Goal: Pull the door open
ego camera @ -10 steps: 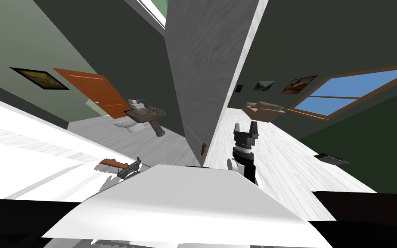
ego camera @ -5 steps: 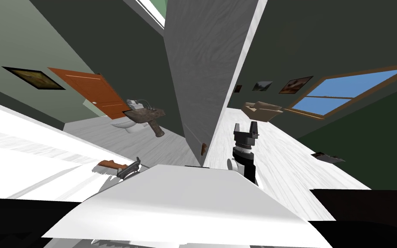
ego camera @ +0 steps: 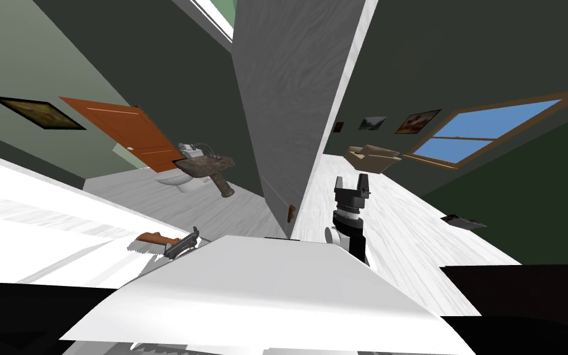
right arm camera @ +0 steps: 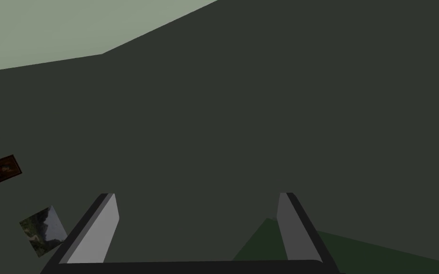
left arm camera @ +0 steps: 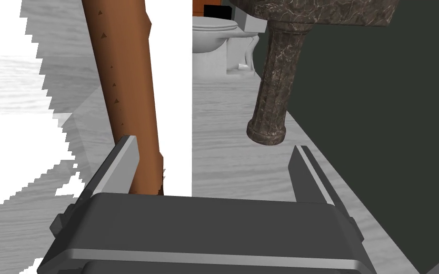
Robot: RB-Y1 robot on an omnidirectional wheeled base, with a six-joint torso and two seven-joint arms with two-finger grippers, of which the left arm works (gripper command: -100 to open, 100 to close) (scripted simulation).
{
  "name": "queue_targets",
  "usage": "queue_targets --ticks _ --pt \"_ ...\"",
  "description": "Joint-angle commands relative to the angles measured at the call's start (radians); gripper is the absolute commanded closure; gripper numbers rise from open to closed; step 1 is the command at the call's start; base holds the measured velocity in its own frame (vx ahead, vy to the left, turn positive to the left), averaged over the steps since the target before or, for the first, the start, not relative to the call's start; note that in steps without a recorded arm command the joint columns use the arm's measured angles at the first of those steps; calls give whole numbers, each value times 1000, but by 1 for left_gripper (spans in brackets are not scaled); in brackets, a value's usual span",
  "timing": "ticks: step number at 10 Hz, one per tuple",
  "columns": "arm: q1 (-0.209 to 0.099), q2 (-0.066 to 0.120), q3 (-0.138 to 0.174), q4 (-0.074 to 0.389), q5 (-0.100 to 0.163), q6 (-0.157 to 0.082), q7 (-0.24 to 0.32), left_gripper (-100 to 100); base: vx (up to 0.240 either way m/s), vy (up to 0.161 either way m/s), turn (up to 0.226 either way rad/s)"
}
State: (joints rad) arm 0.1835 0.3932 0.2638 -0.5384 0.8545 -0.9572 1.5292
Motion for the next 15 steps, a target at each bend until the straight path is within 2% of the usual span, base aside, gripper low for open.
queue_targets --ticks 1,3,5,6,8,10,11,12,15 --pt "31 -13 21 -24 -6 -2 6 -100 49 60 -231" --pt "81 -27 57 -43 -21 -11 28 -100 18 102 -191" --pt "81 -27 57 -43 -21 -11 28 -100 -19 49 -15" --pt "111 -37 78 -54 -30 -16 42 -100 -31 87 -62" --pt "109 -37 78 -8 -30 -16 42 -100 -11 82 -18" --pt "111 -37 78 -54 -30 -16 42 -100 -4 1 25" --pt "109 -57 67 -42 -35 -20 42 -100 4 -32 -35" --pt "109 -57 67 -42 -35 -20 42 100 0 -20 14" --pt "109 -57 67 -42 -35 -20 42 100 -1 18 2"
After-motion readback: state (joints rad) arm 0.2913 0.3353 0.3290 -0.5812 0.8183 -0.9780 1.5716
